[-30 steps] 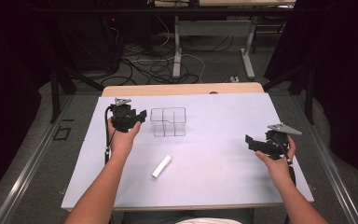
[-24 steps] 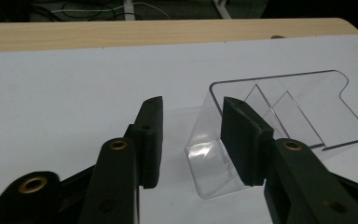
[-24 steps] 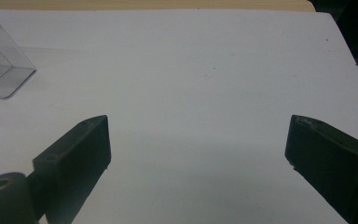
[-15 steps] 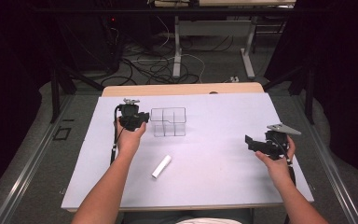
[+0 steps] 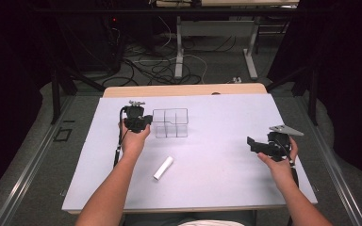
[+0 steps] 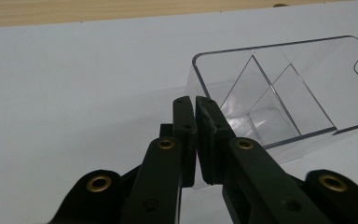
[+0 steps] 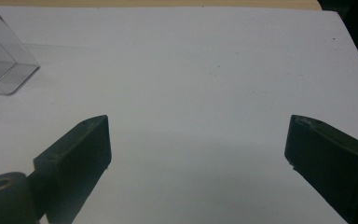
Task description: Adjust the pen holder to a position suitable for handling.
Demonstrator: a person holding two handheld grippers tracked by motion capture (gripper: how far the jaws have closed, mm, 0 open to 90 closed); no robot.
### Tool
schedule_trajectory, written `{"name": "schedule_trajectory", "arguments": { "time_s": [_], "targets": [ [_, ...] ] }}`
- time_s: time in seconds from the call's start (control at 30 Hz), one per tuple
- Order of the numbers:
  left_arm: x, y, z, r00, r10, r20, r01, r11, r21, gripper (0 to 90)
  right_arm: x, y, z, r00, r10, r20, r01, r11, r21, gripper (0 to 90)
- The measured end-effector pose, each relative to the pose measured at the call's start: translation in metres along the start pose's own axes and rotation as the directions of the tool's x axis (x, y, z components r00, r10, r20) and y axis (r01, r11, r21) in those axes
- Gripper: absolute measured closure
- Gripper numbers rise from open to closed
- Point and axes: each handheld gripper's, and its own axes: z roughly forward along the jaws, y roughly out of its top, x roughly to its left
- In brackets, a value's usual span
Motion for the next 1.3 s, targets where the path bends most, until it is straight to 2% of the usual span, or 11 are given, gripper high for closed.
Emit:
{"name": "schedule_trajectory", "arguments": {
  "time_s": [0.27,0.73,0.8,1.3],
  "targets": [
    [0.000,0.000,0.001,0.9999,0.008,0.008,-0.008,1.0000,-0.002,89.9,0.001,0.000,0.001,1.0000,0.000,-0.004,0.000,1.000,-0.001,6.9],
    [-0.004,0.001,0.002,1.0000,0.008,-0.001,-0.008,0.9999,-0.006,90.0,0.003,0.000,0.003,0.9999,0.005,-0.011,-0.005,1.000,0.004,6.9],
    [-0.006,0.001,0.002,0.9998,0.019,-0.003,-0.019,0.9998,-0.003,90.0,0.003,0.000,0.003,0.9999,0.004,-0.012,-0.004,1.000,0.004,6.9],
    [-0.029,0.002,0.011,0.9991,0.030,0.031,-0.029,0.9994,-0.017,90.0,0.002,0.001,0.003,0.9999,0.002,-0.013,-0.002,1.000,0.004,6.9]
  ]
}}
